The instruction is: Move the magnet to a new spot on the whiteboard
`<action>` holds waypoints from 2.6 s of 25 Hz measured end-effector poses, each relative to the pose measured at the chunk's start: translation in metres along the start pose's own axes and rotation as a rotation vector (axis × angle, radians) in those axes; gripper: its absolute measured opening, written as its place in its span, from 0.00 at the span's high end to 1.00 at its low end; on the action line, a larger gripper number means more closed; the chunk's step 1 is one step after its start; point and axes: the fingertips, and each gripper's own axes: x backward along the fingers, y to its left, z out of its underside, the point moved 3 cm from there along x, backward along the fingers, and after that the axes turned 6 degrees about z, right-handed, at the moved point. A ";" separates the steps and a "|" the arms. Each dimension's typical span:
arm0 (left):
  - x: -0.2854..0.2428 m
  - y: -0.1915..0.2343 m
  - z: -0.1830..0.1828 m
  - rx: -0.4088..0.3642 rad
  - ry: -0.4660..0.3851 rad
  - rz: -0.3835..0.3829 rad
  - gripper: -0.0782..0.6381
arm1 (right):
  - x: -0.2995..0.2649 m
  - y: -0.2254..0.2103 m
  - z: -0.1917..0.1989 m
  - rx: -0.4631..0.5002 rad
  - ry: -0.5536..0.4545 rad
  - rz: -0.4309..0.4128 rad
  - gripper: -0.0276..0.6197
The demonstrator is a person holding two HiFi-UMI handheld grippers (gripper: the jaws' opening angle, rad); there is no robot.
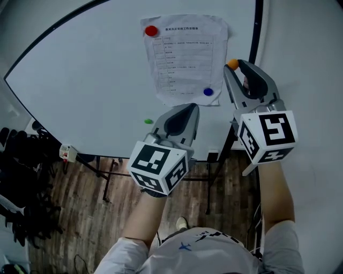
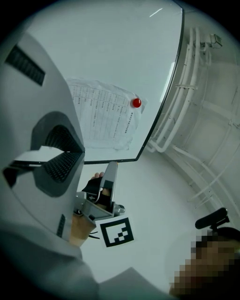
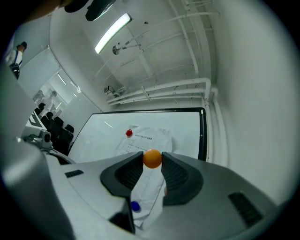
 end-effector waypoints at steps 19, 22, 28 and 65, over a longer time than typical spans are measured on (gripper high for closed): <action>0.069 -0.074 0.054 0.029 -0.039 -0.151 0.88 | 0.139 0.041 0.087 -0.206 0.109 -0.216 0.76; 0.078 -0.083 0.063 0.040 -0.045 -0.172 0.88 | 0.155 0.047 0.097 -0.245 0.120 -0.226 0.76; 0.092 -0.097 0.082 0.050 -0.038 -0.195 0.88 | 0.178 0.063 0.111 -0.288 0.137 -0.246 0.76; 0.114 -0.008 0.129 0.091 0.002 -0.255 0.88 | 0.111 0.154 0.194 -0.273 0.263 -0.254 0.76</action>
